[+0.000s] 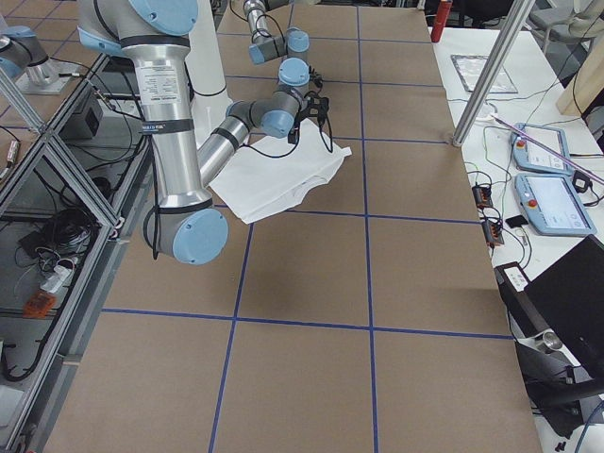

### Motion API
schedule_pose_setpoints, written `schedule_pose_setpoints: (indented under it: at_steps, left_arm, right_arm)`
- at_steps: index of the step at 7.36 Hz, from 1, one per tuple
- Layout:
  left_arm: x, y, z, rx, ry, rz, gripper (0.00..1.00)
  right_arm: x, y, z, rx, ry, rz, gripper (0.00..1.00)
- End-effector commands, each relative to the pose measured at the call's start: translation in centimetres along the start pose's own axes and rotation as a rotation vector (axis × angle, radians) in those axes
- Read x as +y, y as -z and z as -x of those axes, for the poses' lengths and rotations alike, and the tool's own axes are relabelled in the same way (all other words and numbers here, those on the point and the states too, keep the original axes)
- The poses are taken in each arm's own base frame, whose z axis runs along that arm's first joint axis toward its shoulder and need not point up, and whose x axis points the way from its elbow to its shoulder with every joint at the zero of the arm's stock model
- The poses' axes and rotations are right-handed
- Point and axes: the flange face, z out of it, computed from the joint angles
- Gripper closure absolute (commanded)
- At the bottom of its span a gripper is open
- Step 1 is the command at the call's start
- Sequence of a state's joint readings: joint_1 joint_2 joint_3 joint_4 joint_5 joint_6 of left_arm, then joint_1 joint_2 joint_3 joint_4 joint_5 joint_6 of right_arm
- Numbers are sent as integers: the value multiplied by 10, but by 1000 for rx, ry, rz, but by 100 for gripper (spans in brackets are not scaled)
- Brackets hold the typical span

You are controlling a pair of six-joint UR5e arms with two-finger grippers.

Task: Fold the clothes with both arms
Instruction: 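Rotate the folded shirt with the right gripper while the left gripper reaches its far corner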

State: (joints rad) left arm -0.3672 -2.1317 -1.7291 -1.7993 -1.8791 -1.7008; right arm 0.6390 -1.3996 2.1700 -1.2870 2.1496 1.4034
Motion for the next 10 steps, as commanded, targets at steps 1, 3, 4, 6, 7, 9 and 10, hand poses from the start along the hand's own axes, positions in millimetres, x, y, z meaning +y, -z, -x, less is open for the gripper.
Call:
schedule_pose_setpoints:
  at_steps: [1,3,4,6,7,9,10]
  left_arm:
    - [-2,-10,3,-19,2,-4,6]
    - [-5,-17,3,-9,0,-3,18]
    - [-6,-18,3,1,0,-4,23]
    - [-8,-16,3,4,-1,-6,40]
    - [-10,-15,2,7,0,-10,57]
    - [-14,-12,1,10,3,-14,100]
    - [-21,-6,0,28,7,-22,100]
  right_arm:
    - [-1,-1,-1,3,-2,-2,0]
    - [-2,-2,0,3,-2,-1,0]
    - [-2,-2,-1,4,-3,0,0]
    - [-2,-2,-3,6,-6,-1,0]
    - [-3,-1,-3,6,-6,-3,0]
    - [-2,-1,-3,5,-5,-3,0]
    - [-3,-1,-3,7,-6,-4,0]
